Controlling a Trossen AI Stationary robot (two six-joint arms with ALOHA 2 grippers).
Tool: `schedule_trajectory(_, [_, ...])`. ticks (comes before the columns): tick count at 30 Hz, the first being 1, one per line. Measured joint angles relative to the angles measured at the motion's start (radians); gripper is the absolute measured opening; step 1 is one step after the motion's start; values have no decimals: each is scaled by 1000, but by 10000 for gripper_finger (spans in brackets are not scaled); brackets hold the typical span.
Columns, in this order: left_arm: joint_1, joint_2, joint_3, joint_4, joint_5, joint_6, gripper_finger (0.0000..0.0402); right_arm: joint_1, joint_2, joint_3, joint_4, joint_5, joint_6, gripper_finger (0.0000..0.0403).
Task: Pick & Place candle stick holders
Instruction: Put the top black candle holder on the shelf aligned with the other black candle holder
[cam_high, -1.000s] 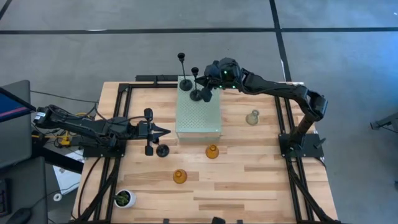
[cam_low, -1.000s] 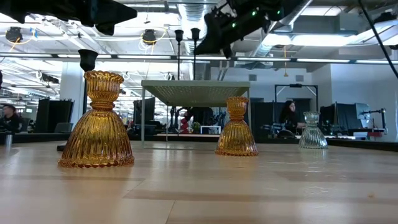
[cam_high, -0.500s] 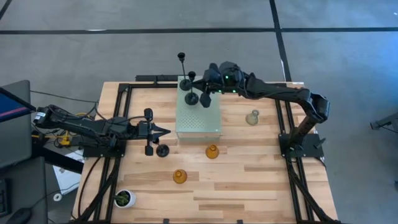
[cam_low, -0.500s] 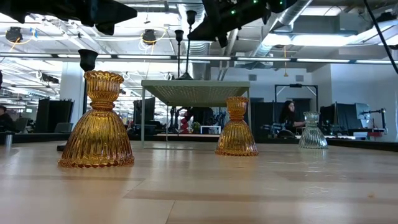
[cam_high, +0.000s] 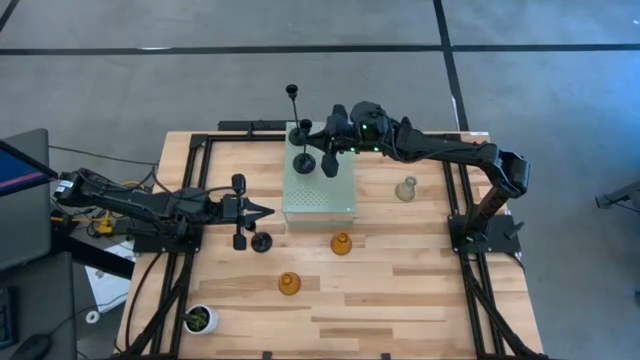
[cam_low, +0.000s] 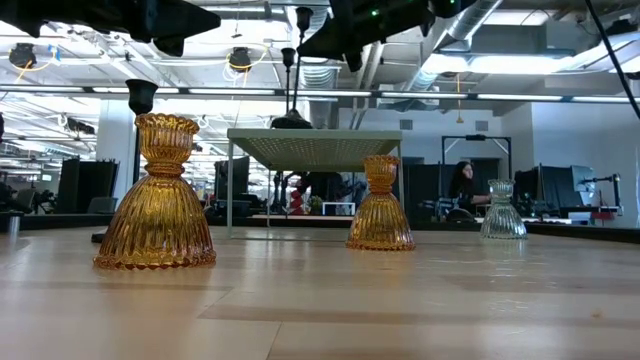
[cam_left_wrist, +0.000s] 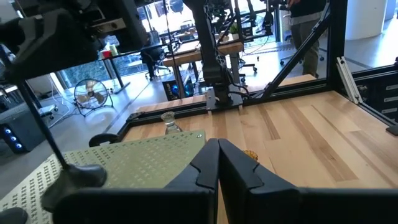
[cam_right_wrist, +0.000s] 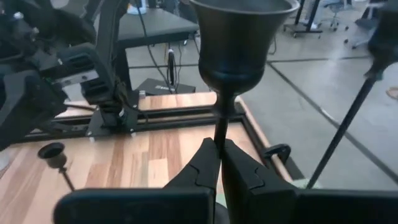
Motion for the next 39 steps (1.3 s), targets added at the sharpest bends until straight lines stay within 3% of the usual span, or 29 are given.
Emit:
schedule_trajectory(2, [0,2,0,0,-16,-1,6,-1,0,0,-44,4,10,0])
schedule_trajectory(6, [0,56,0,32,-186,-8,4,-3,0,0,-117,10,10,0])
schedule_trajectory(8, [10,109,0,95,-215,-8,3,-2,-3,0,-115,10,0,0])
schedule_trajectory(12, [76,227,7,282,-80,-2,3,-1,-3,0,-117,0,-12,0])
schedule_trajectory(19, [299,411,124,274,-13,-36,3,9,-5,0,-119,-2,-44,0])
schedule_trajectory(28, [568,497,192,278,333,-224,6,26,-59,0,-148,-5,-91,0])
schedule_trajectory(33, [613,538,198,323,378,-242,16,25,-77,0,-155,-26,-105,0])
schedule_trajectory(39, [589,599,198,444,451,-249,73,26,-67,0,-152,-82,-100,0])
